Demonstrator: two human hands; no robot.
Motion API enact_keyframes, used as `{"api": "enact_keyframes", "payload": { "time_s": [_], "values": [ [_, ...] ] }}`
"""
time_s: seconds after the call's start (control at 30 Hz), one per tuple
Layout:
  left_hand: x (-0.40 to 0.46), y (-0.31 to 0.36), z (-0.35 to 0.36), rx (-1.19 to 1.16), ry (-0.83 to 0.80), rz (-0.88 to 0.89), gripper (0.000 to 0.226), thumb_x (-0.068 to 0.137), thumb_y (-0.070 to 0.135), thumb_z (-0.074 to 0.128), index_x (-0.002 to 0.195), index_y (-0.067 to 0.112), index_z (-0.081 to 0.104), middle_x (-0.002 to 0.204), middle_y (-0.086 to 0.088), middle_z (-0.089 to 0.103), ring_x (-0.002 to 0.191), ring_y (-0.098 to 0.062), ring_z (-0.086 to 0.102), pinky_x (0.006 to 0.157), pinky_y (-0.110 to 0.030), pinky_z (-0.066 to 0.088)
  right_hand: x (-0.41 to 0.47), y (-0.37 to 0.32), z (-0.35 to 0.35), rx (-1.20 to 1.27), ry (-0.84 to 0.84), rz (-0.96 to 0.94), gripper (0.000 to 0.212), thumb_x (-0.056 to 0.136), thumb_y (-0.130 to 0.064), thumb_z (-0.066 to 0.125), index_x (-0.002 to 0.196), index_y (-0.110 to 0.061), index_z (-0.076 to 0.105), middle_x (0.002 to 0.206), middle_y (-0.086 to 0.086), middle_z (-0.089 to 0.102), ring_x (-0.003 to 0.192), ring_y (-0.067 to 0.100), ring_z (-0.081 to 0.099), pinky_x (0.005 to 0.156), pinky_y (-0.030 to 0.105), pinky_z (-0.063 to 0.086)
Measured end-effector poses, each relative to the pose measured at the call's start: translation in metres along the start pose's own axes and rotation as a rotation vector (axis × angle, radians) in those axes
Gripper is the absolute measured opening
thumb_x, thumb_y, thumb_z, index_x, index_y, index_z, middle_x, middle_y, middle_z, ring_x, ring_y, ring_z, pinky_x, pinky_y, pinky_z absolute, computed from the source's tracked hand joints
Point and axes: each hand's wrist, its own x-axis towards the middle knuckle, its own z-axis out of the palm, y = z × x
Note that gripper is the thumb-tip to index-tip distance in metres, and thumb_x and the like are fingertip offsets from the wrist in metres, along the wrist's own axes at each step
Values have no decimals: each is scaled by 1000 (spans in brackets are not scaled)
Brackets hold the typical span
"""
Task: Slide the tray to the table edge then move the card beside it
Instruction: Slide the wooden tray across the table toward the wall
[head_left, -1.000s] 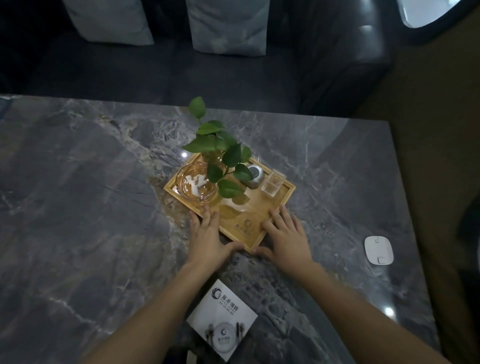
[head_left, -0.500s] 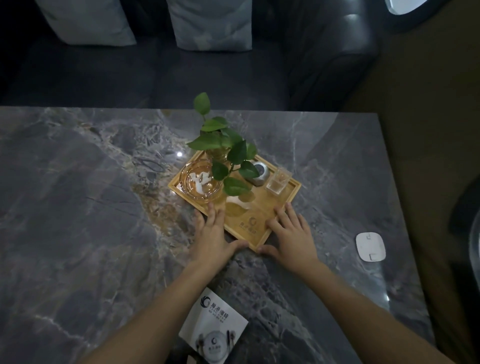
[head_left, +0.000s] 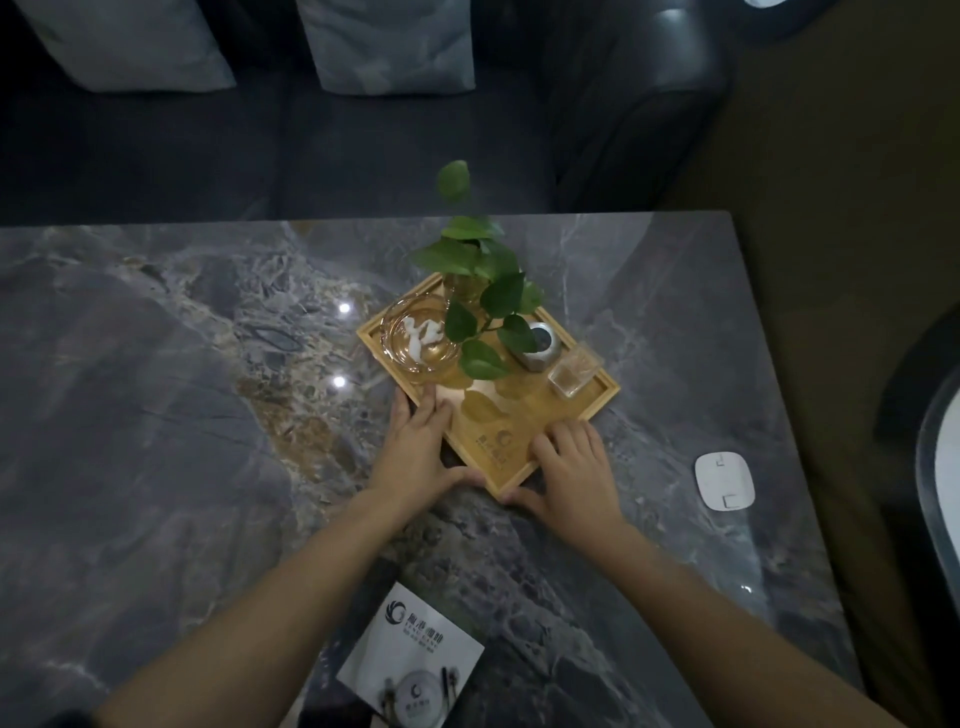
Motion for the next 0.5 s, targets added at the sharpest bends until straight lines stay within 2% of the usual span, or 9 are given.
{"api": "enact_keyframes", "payload": {
  "time_s": [0.23, 0.37, 0.5],
  "values": [
    [17, -4, -16, 61, -59, 131, 117, 61, 70, 76, 152, 12, 31, 167, -8, 9, 153, -34, -7, 123, -54, 16, 3, -9, 3, -13, 52, 17, 66, 68, -78, 59, 83, -14, 53, 91, 6, 59, 91, 28, 54, 92, 44, 44],
    [26, -4, -28, 92, -122, 177, 117, 62, 67, 77, 153, 12, 29, 167, -7, 5, 152, -33, -10, 123, -49, 10, 6, -15, 5, -6, 46, 56, 66, 67, -80, 56, 81, -16, 52, 88, 4, 58, 89, 26, 54, 87, 43, 43],
    [39, -7, -35, 139, -159, 259, 114, 61, 68, 78, 149, 11, 36, 166, -11, 11, 152, -37, -7, 122, -52, 18, 8, -23, 7, 1, 46, 98, 64, 64, -78, 61, 79, -17, 51, 84, 2, 57, 85, 25, 53, 81, 41, 42]
  ]
}}
